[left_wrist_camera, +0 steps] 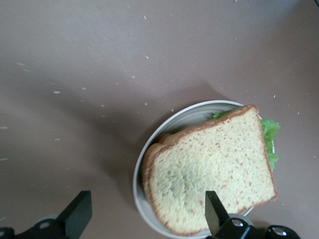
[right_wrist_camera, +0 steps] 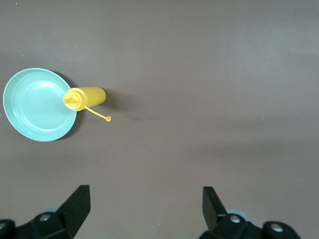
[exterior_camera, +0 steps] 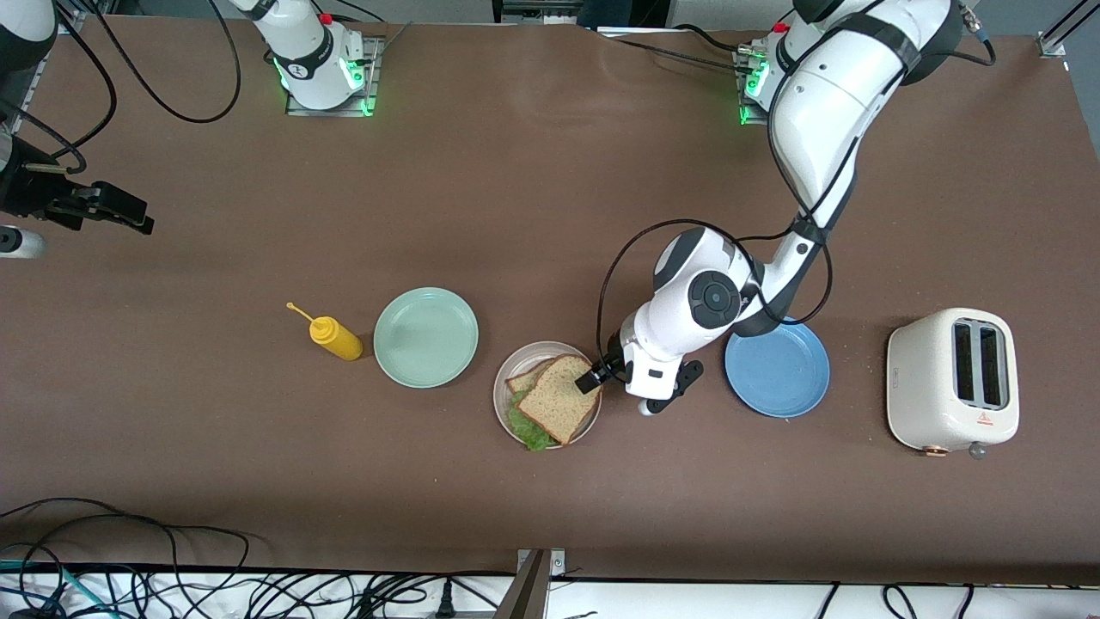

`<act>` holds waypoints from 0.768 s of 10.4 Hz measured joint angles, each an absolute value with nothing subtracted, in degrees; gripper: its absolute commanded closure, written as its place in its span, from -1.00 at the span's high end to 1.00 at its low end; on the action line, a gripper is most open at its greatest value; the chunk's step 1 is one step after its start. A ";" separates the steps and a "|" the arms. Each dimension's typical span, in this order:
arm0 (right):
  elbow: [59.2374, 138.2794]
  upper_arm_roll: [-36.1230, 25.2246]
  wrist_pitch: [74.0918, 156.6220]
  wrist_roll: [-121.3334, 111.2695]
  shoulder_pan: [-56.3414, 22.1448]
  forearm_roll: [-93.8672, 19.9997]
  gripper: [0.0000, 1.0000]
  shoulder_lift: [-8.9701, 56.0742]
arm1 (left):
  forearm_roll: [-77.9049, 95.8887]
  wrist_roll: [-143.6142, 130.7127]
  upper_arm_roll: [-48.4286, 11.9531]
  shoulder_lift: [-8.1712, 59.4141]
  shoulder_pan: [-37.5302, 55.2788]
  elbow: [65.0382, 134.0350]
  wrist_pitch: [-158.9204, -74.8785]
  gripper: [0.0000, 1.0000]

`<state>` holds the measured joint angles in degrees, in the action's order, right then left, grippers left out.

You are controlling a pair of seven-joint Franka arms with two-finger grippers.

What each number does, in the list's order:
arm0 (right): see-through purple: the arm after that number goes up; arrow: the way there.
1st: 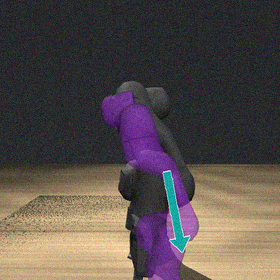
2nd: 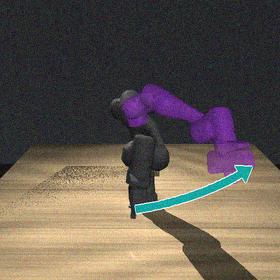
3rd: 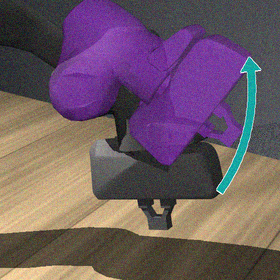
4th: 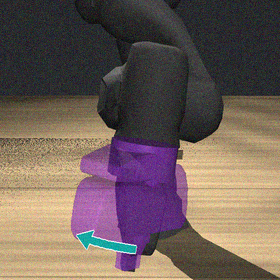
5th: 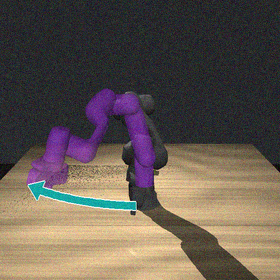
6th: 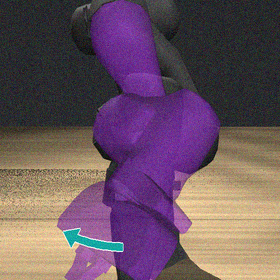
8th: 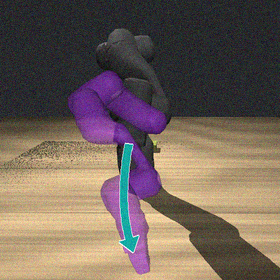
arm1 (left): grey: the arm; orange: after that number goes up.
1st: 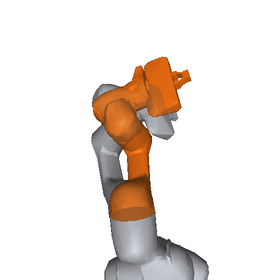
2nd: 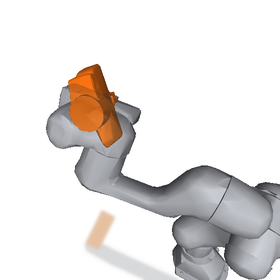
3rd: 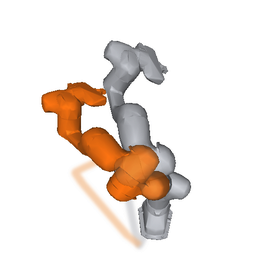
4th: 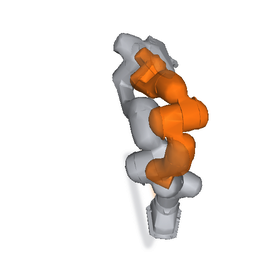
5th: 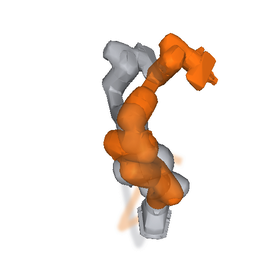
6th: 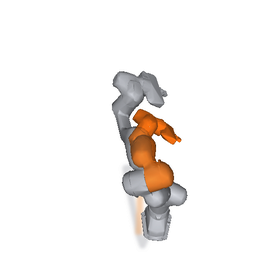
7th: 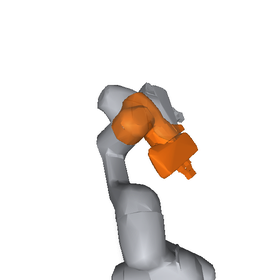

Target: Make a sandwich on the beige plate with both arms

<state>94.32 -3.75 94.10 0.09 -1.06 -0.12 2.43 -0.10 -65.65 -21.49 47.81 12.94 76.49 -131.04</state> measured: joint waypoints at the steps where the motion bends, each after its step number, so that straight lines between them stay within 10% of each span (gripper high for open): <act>1: 94.32 -3.75 94.21 0.09 -1.09 -0.12 1.00 2.44 | -0.14 -64.43 -21.48 45.40 12.29 76.17 -126.04 1.00; 8: 94.35 -3.83 94.16 0.12 -1.06 -0.15 1.00 2.67 | -0.30 -36.16 -20.83 25.35 -1.64 75.55 -97.84 1.00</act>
<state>94.35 -3.83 94.16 0.12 -1.06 -0.15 2.67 -0.30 -36.16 -20.83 25.35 -1.64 75.55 -97.84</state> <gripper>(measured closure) 0.000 0.000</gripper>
